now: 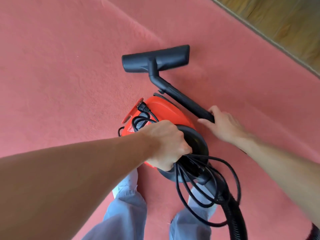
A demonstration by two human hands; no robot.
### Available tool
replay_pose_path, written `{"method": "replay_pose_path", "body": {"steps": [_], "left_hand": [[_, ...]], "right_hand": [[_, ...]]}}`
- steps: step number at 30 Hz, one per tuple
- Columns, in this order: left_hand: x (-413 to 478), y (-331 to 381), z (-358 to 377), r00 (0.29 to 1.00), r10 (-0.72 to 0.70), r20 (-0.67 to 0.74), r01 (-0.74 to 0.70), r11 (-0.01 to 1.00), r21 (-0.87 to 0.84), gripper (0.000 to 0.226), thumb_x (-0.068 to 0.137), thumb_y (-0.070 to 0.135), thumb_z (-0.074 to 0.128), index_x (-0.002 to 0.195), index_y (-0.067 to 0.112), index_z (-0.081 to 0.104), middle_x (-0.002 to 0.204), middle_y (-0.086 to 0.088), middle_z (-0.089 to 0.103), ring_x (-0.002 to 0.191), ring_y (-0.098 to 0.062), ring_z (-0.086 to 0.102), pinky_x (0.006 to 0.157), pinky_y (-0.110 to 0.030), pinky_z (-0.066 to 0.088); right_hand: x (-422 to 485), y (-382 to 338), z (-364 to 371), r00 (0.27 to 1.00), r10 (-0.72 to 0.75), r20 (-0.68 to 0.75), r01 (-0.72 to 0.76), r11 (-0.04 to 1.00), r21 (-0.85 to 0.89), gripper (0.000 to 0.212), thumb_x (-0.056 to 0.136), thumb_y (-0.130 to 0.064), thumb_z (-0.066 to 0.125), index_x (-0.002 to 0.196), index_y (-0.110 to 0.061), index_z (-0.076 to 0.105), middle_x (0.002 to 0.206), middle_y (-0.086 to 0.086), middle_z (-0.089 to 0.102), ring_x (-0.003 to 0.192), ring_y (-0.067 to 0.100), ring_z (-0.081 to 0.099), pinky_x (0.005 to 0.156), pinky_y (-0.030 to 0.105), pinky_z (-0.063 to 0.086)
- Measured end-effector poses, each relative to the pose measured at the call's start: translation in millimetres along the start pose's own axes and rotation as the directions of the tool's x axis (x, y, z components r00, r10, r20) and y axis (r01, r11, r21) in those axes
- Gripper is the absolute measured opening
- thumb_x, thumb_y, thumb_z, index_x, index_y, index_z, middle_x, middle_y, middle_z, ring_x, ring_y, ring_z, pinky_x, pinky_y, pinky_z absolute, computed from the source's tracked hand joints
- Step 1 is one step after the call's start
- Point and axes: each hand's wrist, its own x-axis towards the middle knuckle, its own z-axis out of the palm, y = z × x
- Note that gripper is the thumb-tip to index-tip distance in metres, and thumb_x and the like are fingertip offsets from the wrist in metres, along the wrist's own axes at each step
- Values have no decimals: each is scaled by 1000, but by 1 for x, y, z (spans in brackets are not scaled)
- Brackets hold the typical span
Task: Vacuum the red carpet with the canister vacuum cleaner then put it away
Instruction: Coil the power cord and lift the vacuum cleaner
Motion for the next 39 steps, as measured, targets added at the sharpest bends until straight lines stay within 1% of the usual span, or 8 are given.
{"method": "replay_pose_path", "body": {"steps": [3, 5, 9, 13, 18, 26, 34, 39], "left_hand": [[-5, 4, 2, 998, -54, 21, 55, 998, -39, 24, 82, 22, 54, 105, 23, 62, 86, -3, 66, 80, -31, 61, 61, -34, 37], [-6, 8, 2, 995, -90, 46, 91, 995, -32, 22, 82, 18, 54, 102, 21, 62, 88, -3, 67, 78, -29, 60, 63, -34, 40], [-5, 16, 2, 988, -155, 13, 155, 988, -26, 24, 86, 17, 55, 108, 20, 60, 93, -3, 70, 88, -30, 64, 72, -36, 46], [-18, 40, 5, 982, -187, 0, 187, 981, -54, 33, 88, 19, 60, 119, 16, 50, 98, -4, 70, 96, -29, 65, 81, -38, 46], [-45, 60, -11, 966, -260, -3, 260, 965, -31, 26, 89, 16, 60, 115, 20, 58, 102, -1, 70, 101, -26, 64, 83, -36, 38], [-142, 108, -118, 934, -357, -6, 349, 917, -193, 21, 91, 15, 54, 111, 20, 60, 100, -1, 69, 98, -28, 66, 82, -37, 44], [-252, 156, -266, 756, -653, -51, 599, 721, -349, 29, 92, 26, 54, 119, 18, 55, 112, -4, 69, 102, -32, 66, 73, -39, 45], [-320, 167, -333, 655, -741, -144, 618, 636, -463, 43, 89, 27, 55, 132, 27, 51, 110, -4, 71, 100, -32, 68, 75, -41, 49]], "right_hand": [[-27, 8, -32, 961, 75, 266, -145, 956, 254, 49, 80, -60, 69, 103, -18, 57, 82, 1, 67, 65, 19, 64, 62, 31, 49], [-50, 30, -42, 851, 170, 497, -292, 940, 178, 46, 79, -50, 75, 100, -11, 59, 66, 5, 65, 50, 19, 59, 53, 29, 48], [-101, 69, -63, 870, 344, 353, -333, 938, -95, 39, 78, -51, 73, 95, -19, 58, 69, 0, 67, 59, 15, 64, 62, 30, 51], [-155, 56, -85, 899, 382, 214, -305, 897, -319, 23, 88, -33, 65, 97, -15, 54, 81, -1, 57, 77, 22, 61, 54, 29, 39], [-202, -11, -124, 976, 216, 29, -198, 933, -300, 25, 95, -39, 57, 91, -17, 45, 71, -5, 45, 70, 22, 53, 61, 28, 38], [-273, -98, -235, 997, -44, 69, 64, 947, -315, 17, 97, -28, 57, 103, -16, 48, 83, -1, 52, 75, 23, 55, 65, 32, 41], [-387, -188, -383, 953, -304, -11, 261, 836, -482, 20, 92, -13, 59, 111, -10, 53, 104, 8, 64, 92, 29, 65, 67, 34, 38], [-446, -256, -449, 896, -442, -39, 361, 777, -517, 19, 91, -8, 59, 110, -7, 57, 106, 12, 66, 93, 29, 65, 67, 34, 40]]}}
